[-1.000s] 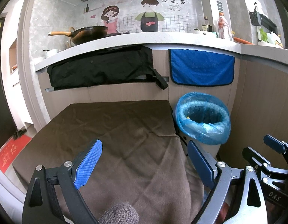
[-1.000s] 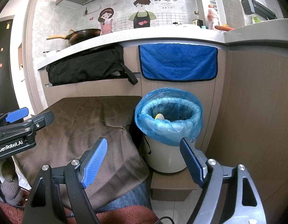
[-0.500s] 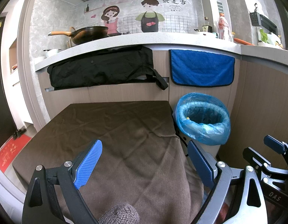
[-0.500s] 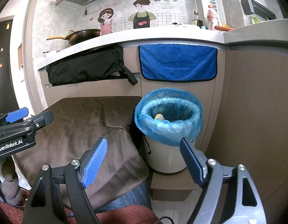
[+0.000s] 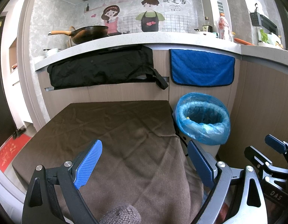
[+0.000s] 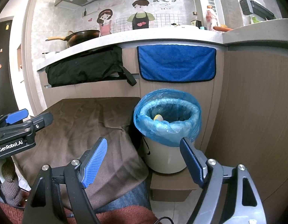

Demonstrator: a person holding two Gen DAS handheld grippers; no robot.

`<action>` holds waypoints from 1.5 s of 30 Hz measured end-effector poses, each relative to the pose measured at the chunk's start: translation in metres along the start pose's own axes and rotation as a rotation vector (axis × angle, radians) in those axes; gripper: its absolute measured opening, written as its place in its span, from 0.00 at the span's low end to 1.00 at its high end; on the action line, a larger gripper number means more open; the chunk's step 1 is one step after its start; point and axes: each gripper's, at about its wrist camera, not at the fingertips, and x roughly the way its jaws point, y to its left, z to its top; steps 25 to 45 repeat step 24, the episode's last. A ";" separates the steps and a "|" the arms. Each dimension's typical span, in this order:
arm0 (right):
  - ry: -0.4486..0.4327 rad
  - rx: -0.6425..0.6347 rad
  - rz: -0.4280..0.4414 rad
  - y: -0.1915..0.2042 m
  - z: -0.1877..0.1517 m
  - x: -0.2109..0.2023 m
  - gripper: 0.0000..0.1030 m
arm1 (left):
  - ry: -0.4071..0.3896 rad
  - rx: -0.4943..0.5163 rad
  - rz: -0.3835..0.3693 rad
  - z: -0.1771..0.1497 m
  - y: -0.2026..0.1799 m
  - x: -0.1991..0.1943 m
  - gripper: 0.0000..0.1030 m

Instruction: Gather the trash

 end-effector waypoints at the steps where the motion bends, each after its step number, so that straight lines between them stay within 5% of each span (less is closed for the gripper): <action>1: -0.002 0.002 -0.002 0.000 0.000 -0.001 0.75 | 0.000 0.001 -0.001 0.000 0.000 0.000 0.90; 45: 0.004 0.016 -0.006 0.000 -0.001 -0.005 0.75 | 0.000 -0.004 0.005 0.000 -0.003 0.000 0.90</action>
